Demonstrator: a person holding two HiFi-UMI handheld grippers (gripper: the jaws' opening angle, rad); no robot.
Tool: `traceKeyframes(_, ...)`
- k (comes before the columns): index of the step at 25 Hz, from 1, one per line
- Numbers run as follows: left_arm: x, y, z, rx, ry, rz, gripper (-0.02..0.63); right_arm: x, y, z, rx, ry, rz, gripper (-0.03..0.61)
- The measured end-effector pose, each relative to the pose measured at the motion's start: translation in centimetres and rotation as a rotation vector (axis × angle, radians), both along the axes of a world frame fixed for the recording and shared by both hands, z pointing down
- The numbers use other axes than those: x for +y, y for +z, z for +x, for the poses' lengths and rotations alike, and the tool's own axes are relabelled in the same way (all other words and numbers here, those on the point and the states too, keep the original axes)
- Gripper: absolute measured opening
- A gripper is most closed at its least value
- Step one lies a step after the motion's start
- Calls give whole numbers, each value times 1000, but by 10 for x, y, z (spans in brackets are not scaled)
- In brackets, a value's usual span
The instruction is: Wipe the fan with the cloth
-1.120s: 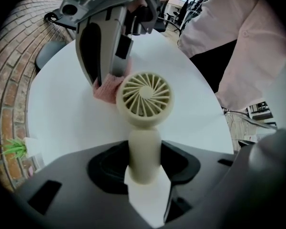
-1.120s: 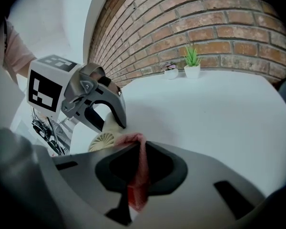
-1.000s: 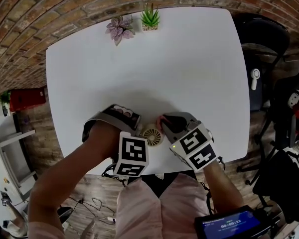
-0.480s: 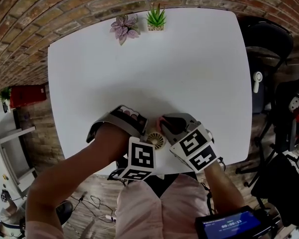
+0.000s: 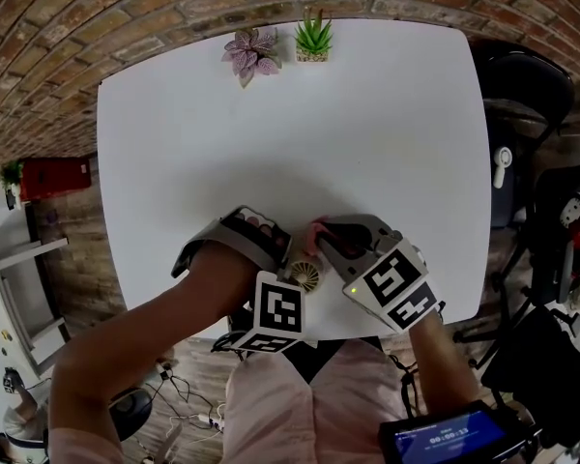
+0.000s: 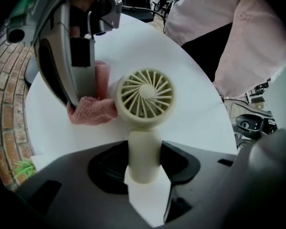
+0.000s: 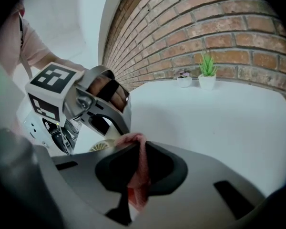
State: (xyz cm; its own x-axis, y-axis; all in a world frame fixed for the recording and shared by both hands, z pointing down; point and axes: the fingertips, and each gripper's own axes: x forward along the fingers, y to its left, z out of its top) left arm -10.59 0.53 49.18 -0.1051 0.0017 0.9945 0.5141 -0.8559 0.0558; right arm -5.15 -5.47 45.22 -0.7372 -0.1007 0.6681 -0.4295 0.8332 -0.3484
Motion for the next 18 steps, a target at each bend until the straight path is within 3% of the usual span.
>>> traceKeyframes(4, 0, 0, 0, 2, -3, 3, 195, 3, 1, -5, -11, -63, 13, 37)
traceKeyframes(8, -1, 0, 1, 2, -6, 7, 195, -15, -11, -7, -81, 46, 53, 37)
traceKeyframes(10, -1, 1, 0, -3, -8, 5, 195, -15, -13, -9, -87, 47, 70, 37)
traceKeyframes(13, 0, 1, 0, -7, -9, 4, 195, 3, -3, -8, -47, -97, 81, 38)
traceKeyframes(18, -1, -1, 0, -10, -1, 10, 195, 27, -2, -6, -85, -401, 122, 37)
